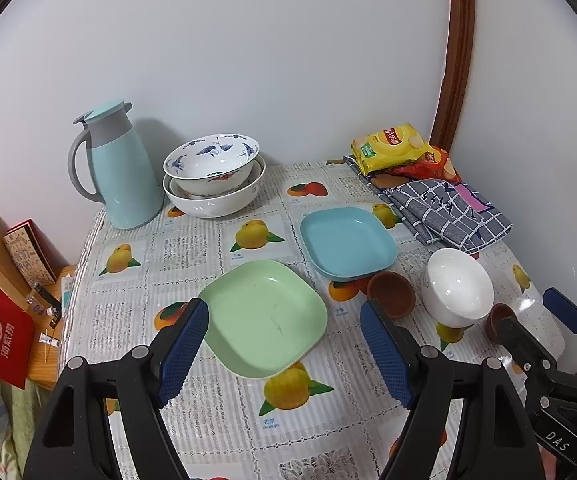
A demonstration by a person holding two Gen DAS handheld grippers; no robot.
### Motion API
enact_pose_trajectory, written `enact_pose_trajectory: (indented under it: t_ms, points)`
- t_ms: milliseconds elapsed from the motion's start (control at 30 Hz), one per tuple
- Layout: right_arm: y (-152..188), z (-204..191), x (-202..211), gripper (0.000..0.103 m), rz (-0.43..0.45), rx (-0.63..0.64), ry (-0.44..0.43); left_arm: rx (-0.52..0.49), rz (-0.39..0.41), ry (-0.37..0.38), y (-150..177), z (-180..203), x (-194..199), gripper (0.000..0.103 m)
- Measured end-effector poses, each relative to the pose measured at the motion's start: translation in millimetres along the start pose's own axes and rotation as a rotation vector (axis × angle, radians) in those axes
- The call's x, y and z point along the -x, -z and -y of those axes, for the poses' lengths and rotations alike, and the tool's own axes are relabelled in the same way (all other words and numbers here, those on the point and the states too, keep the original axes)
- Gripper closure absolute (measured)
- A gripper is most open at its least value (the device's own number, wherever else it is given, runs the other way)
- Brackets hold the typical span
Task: Organize plates and bowls
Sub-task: 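Withdraw both tools from the green plate and move toward the light blue plate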
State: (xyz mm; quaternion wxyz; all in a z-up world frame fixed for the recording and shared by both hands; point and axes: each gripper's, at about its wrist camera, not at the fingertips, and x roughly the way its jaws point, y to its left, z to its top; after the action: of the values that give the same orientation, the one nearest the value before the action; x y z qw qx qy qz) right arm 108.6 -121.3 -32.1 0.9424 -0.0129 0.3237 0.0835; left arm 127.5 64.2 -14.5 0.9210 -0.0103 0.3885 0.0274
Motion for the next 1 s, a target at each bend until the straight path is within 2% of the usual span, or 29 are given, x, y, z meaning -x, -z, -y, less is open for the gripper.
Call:
enact_pose_trajectory:
  t_ms: [267,500,700,1000]
  points:
    - [-5,-1,-1,0.021,0.001,0.014,0.016,0.022,0.007,0.020,-8,-2,-11,0.026]
    - [-14,3,-9,0.021,0.005,0.011,0.023,0.053,-0.038,0.051,-13,-6,-41,0.026]
    - [-22,14,-28,0.024,-0.014,-0.021,0.030,0.057,-0.088,0.068,-20,-7,-65,0.026]
    - [-33,24,-60,0.026,-0.048,-0.044,0.034,0.050,-0.117,0.084,-32,-4,-99,0.026]
